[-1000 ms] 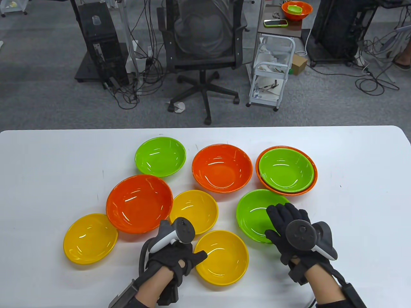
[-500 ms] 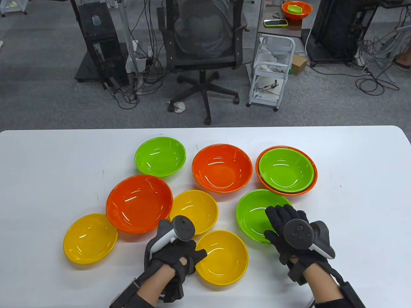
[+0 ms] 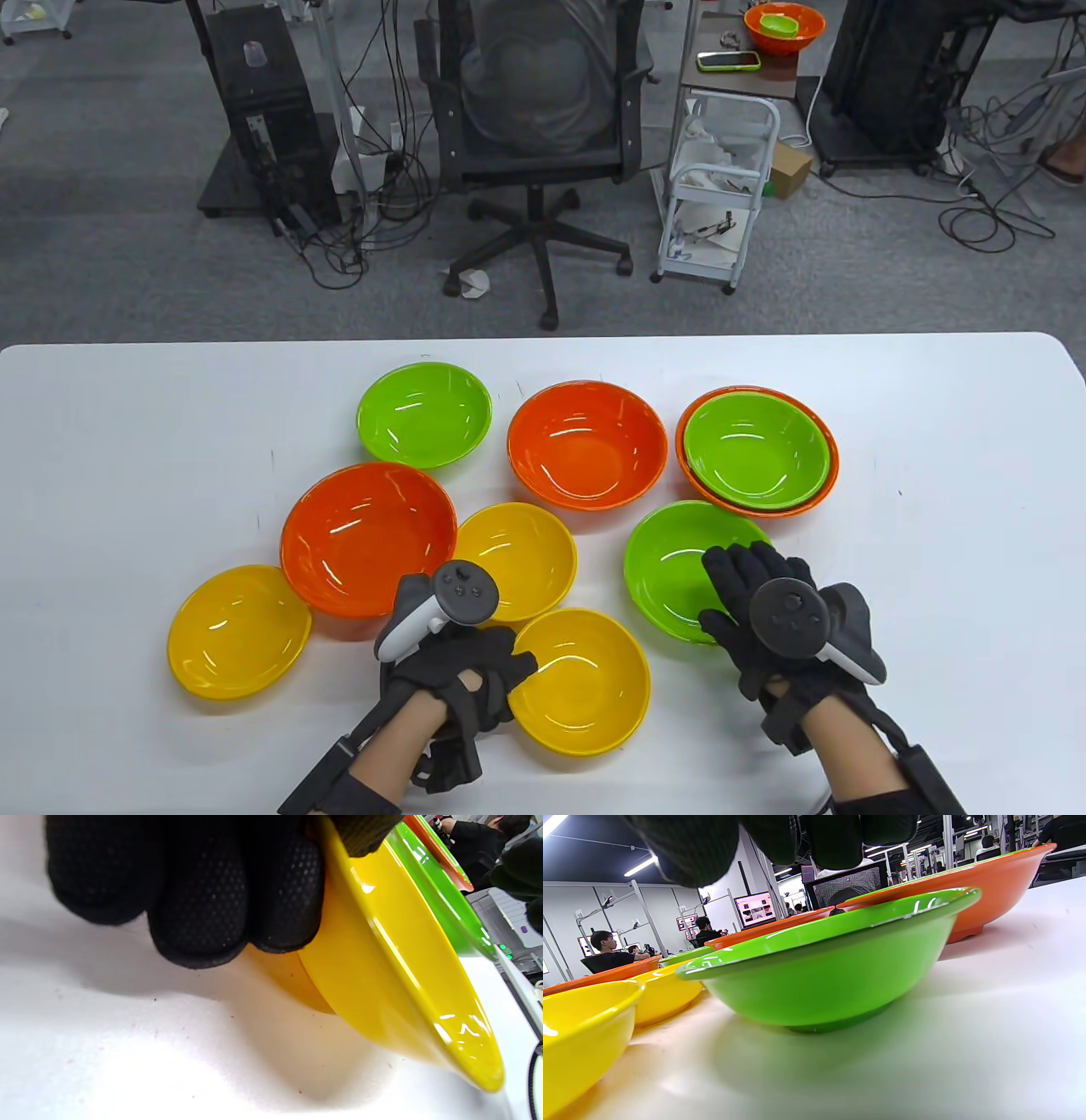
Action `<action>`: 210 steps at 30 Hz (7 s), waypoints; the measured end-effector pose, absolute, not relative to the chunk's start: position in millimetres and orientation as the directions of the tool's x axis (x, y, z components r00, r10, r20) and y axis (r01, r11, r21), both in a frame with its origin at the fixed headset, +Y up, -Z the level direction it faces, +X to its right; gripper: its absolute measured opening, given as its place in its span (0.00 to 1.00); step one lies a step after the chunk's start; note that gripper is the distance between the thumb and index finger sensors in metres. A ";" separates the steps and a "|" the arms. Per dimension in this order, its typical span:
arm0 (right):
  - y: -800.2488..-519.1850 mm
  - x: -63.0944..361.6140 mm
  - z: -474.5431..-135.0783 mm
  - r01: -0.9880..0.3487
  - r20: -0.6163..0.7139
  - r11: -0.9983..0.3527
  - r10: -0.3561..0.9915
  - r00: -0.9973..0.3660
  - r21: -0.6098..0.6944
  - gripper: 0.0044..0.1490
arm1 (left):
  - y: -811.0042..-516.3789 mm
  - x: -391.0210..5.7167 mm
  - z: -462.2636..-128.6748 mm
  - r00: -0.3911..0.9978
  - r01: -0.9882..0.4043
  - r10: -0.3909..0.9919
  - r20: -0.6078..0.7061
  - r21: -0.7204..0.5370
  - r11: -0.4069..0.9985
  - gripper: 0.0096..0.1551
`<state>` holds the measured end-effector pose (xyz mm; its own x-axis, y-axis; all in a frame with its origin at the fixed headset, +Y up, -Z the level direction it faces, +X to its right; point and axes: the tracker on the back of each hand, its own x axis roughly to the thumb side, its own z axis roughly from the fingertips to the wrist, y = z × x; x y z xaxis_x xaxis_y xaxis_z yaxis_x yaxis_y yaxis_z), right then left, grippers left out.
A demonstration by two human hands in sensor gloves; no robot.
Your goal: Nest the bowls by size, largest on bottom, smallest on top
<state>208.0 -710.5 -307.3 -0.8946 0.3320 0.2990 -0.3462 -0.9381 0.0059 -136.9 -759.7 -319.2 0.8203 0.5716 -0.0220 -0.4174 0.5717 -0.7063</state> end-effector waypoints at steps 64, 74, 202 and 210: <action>-705.7 181.1 -308.9 -0.793 0.253 -0.610 0.767 -0.589 0.004 0.33 | -708.1 -124.6 -299.1 0.653 -0.569 0.723 0.226 -0.484 0.665 0.43; -685.3 193.9 -323.9 -0.834 0.224 -0.545 0.805 -0.549 -0.087 0.32 | -685.0 -139.3 -294.0 0.733 -0.512 0.590 0.340 -0.297 0.806 0.37; -754.3 273.2 -345.2 -0.753 -0.396 -0.658 0.694 -0.601 -0.012 0.49 | -703.0 -198.5 -317.4 0.915 -0.273 0.285 0.287 -0.083 0.959 0.42; -760.2 278.3 -348.9 -0.780 -0.415 -0.625 0.708 -0.571 0.006 0.45 | -702.3 -199.8 -317.5 0.914 -0.286 0.293 0.280 -0.068 0.956 0.42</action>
